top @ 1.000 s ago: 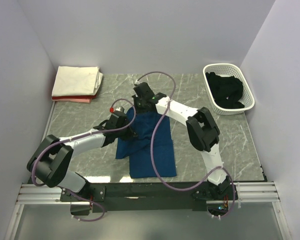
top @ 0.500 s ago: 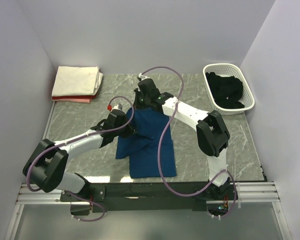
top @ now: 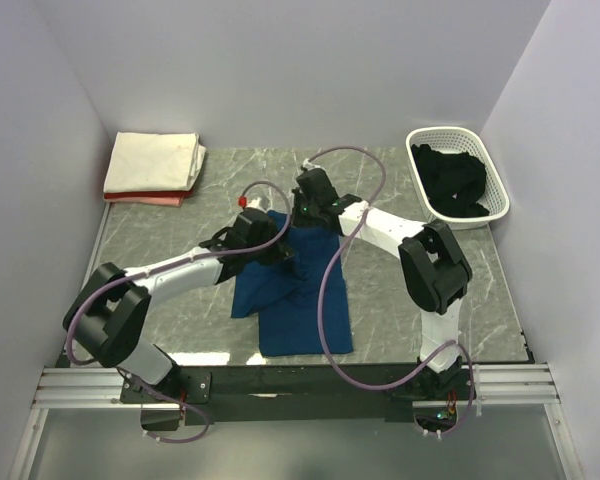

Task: Fold and stack the t-shirts
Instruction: Fold the tshirt

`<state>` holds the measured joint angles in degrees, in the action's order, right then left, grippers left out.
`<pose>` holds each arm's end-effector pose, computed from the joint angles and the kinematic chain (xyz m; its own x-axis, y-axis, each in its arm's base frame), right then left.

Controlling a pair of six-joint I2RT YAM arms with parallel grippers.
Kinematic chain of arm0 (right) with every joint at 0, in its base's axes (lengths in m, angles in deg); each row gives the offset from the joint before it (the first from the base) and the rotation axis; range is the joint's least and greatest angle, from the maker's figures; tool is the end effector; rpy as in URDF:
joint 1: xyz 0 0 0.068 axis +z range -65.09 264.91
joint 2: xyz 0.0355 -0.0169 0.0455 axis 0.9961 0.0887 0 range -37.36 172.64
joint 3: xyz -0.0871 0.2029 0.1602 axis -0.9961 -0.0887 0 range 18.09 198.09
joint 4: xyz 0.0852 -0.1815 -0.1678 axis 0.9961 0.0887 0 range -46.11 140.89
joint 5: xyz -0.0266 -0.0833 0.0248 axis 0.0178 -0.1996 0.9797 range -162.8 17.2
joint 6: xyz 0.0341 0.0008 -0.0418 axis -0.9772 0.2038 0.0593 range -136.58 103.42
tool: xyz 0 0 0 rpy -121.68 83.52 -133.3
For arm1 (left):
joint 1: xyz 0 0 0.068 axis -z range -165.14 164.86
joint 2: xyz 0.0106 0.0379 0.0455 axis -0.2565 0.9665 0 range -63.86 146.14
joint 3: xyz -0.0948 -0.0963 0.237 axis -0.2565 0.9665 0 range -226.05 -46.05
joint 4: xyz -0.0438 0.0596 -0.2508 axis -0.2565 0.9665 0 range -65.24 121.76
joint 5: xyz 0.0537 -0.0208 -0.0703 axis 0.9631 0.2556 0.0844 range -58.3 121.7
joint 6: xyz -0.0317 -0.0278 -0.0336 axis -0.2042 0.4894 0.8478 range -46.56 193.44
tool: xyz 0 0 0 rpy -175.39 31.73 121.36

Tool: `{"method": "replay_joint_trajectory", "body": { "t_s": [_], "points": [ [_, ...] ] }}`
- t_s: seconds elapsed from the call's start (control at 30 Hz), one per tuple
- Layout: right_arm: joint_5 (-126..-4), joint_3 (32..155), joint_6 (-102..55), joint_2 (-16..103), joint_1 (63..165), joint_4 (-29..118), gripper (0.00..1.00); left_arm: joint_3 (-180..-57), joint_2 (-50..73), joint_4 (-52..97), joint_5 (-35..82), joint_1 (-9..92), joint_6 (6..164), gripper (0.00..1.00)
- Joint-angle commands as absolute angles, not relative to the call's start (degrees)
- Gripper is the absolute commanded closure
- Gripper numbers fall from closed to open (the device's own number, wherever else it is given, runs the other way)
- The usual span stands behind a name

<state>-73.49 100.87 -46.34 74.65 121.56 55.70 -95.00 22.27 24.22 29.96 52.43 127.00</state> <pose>0.3571 0.2651 0.2189 -0.7500 0.0607 -0.6587 -0.2503 0.8957 0.3675 0.2542 -0.1968 0.2112 -0.7868 -0.4093 -0.4620 -0.0072 0.7545 -0.6562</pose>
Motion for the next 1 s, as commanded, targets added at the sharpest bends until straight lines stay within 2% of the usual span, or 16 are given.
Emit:
{"method": "replay_joint_trajectory", "body": {
  "t_s": [0.0,0.3,0.4,0.5,0.53,0.57,0.63,0.67,0.77,0.9,0.97],
  "points": [
    [-74.6,97.8,-48.3,68.6,120.0,51.2,1.0,-100.8,25.6,23.4,28.1,54.3,123.9,0.99],
    [-73.0,89.5,-51.2,64.7,114.1,47.0,1.0,-110.2,36.9,24.6,25.5,57.8,122.0,0.96],
    [-71.3,88.8,-51.3,64.8,112.7,47.2,0.93,-112.3,39.8,24.6,24.9,58.2,121.6,0.9],
    [-71.0,87.5,-51.9,64.7,111.4,47.3,0.83,-114.0,41.7,24.6,23.3,58.5,120.7,0.78],
    [-70.7,87.2,-52.3,64.1,111.2,47.3,0.78,-114.3,42.0,24.6,22.8,58.5,120.5,0.69],
    [-70.7,86.4,-52.4,63.7,110.8,47.2,0.69,-114.7,41.9,24.6,22.8,58.5,120.2,0.64],
    [-71.0,85.9,-52.7,62.8,109.9,48.1,0.62,-115.0,41.3,26.0,23.1,58.5,119.8,0.53],
    [-71.0,85.7,-52.7,62.3,109.6,48.5,0.57,-115.2,40.6,26.3,23.3,58.5,119.3,0.51],
    [-71.7,85.0,-52.6,60.4,108.8,49.8,0.52,-114.7,38.3,27.0,24.5,58.3,118.6,0.42],
    [-70.3,83.4,-51.7,57.7,109.0,50.2,0.52,-111.8,34.2,27.8,27.1,56.0,121.2,0.41],
    [-68.8,82.5,-51.0,57.1,110.2,50.2,0.53,-108.2,30.2,29.1,29.4,52.9,123.8,0.46]
  ]
}}
